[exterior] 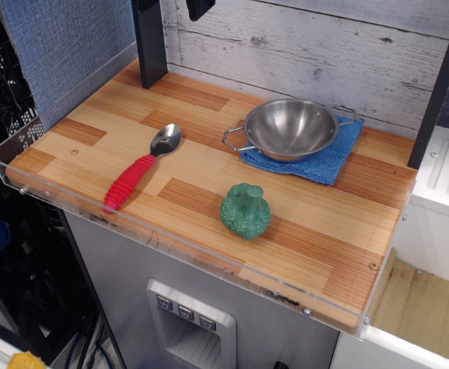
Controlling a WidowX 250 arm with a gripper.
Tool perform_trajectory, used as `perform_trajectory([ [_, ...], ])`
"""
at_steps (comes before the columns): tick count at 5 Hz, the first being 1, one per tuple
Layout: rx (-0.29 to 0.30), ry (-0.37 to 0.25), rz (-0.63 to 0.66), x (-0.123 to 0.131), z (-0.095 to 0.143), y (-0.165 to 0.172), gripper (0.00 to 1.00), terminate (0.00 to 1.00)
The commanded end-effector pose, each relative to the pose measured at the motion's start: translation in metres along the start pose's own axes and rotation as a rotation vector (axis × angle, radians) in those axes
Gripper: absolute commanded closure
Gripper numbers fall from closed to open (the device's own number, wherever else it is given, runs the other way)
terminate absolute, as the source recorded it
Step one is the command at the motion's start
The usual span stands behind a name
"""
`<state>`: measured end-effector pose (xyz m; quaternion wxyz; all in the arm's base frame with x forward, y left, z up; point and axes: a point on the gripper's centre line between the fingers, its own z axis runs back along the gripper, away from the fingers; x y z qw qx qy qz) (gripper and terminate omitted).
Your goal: Place the green vegetable inside the pot.
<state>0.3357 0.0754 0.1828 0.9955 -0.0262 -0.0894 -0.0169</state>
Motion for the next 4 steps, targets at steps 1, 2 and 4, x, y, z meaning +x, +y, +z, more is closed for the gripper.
perform_trajectory([
  [1, 0.000, 0.000, 0.000, 0.000, 0.000, 0.000, 0.00, 0.00],
  [2, 0.020, 0.040, -0.062, -0.029, -0.020, -0.026, 0.00, 0.00],
  [4, 0.050, 0.066, -0.199, -0.074, -0.037, -0.060, 0.00, 0.00],
])
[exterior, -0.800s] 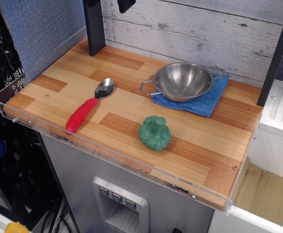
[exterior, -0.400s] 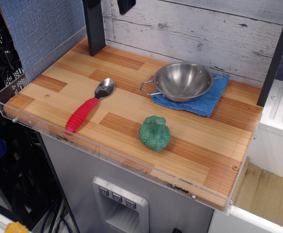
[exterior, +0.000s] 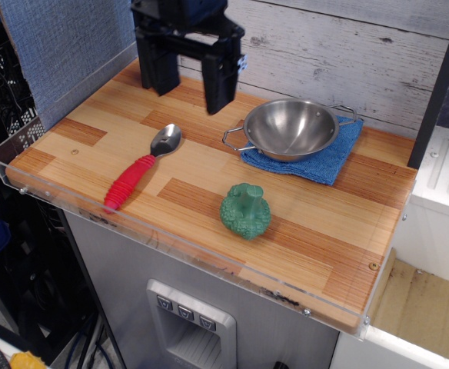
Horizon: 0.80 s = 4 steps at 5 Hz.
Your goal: Place the green vegetable inside the pot.
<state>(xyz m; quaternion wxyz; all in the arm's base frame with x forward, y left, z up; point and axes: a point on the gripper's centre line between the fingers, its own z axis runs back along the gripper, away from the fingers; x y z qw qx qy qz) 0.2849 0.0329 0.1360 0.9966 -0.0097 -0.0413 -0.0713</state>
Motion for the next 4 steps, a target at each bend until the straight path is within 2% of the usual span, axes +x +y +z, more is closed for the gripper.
perform_trajectory([
  [1, 0.047, 0.016, -0.104, -0.029, -0.021, -0.036, 0.00, 0.00],
  [2, 0.058, 0.040, -0.104, -0.032, -0.039, -0.050, 0.00, 0.00],
  [4, 0.090, 0.022, -0.095, -0.018, -0.056, -0.051, 0.00, 0.00],
])
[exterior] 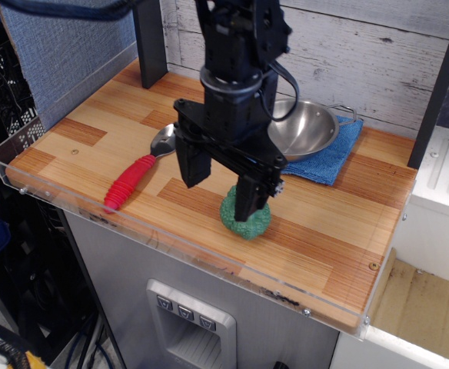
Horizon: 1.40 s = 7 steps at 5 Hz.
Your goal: Place the green vegetable inside the pot.
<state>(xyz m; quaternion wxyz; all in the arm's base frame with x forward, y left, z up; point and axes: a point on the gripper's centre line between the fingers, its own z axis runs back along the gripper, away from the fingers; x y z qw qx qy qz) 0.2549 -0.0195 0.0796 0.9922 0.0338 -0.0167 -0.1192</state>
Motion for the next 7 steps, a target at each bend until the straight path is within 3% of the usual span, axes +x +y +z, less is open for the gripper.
perform_trajectory([
  [1, 0.005, -0.062, 0.037, 0.022, -0.001, 0.009, 0.00, 0.00],
  [3, -0.032, -0.103, 0.080, 0.052, -0.007, 0.007, 0.00, 0.00],
  [4, -0.043, -0.086, 0.075, 0.060, -0.016, 0.003, 0.00, 0.00],
  [7, -0.034, -0.049, 0.016, 0.042, -0.012, -0.002, 0.00, 0.00],
])
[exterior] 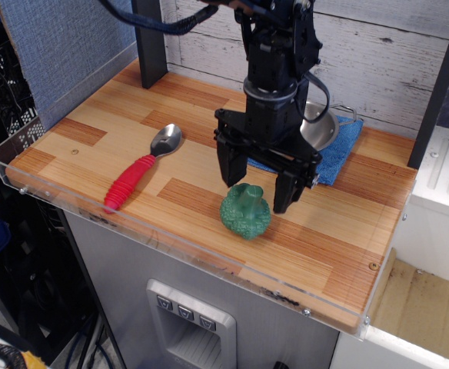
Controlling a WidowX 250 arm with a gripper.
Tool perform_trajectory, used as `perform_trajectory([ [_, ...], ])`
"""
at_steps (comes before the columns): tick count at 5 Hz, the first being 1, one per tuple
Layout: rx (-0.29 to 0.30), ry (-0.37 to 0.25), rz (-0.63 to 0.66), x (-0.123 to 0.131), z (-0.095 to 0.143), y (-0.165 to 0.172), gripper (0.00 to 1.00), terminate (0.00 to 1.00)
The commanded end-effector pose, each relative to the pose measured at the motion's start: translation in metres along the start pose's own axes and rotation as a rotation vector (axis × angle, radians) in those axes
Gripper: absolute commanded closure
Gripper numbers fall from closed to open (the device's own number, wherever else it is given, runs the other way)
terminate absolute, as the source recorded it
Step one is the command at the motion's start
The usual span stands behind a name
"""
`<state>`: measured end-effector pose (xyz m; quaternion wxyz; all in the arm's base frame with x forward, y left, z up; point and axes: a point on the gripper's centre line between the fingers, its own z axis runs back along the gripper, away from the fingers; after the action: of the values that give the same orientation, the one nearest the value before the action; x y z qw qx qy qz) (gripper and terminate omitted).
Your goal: Place the green vegetable inside the pot.
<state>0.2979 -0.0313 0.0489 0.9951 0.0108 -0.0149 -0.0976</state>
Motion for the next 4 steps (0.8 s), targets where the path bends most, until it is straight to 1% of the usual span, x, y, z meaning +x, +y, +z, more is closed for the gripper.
perform_trajectory([
  [1, 0.032, 0.003, -0.055, -0.014, 0.011, 0.003, 0.00, 0.00],
  [2, 0.034, 0.032, -0.060, -0.016, 0.000, 0.002, 0.00, 0.00],
  [4, 0.028, 0.052, -0.044, -0.012, -0.010, 0.006, 0.00, 0.00],
])
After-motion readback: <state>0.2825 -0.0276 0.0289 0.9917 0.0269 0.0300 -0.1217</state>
